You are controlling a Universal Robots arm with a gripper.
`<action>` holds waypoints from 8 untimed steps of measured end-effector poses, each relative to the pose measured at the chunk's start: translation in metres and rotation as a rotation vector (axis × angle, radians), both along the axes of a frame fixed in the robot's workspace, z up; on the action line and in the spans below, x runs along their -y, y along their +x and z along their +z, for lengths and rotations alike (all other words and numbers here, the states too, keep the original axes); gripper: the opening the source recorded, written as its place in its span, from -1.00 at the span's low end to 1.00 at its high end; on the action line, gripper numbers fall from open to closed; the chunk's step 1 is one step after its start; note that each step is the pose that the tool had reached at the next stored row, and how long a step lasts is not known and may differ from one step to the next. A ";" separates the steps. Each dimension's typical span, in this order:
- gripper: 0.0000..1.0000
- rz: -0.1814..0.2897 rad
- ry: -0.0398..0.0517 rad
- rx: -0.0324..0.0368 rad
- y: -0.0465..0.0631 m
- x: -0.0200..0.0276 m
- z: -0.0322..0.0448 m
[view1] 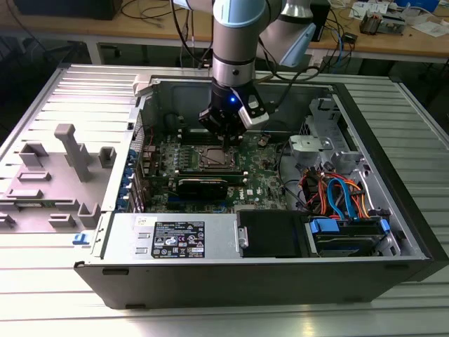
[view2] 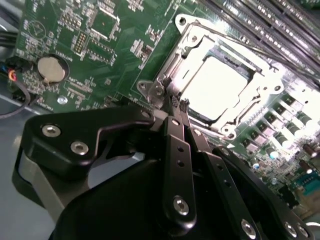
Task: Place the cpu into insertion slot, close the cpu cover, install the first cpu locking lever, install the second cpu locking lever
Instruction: 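Install the second cpu locking lever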
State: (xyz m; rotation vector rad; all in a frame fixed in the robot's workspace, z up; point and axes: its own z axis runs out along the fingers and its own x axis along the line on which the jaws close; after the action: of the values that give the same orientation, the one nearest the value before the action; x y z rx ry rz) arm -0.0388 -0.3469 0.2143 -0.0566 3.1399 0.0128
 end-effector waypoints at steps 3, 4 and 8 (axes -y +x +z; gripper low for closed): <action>-0.79 0.000 -0.0007 0.0001 0.000 0.0000 0.0010; -0.79 -0.001 -0.0010 0.0001 0.000 0.0000 0.0010; -0.79 -0.002 -0.0012 0.0000 0.000 0.0032 0.0010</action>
State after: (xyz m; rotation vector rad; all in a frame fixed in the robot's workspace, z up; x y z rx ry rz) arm -0.0388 -0.3500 0.2154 -0.0528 3.1400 0.0109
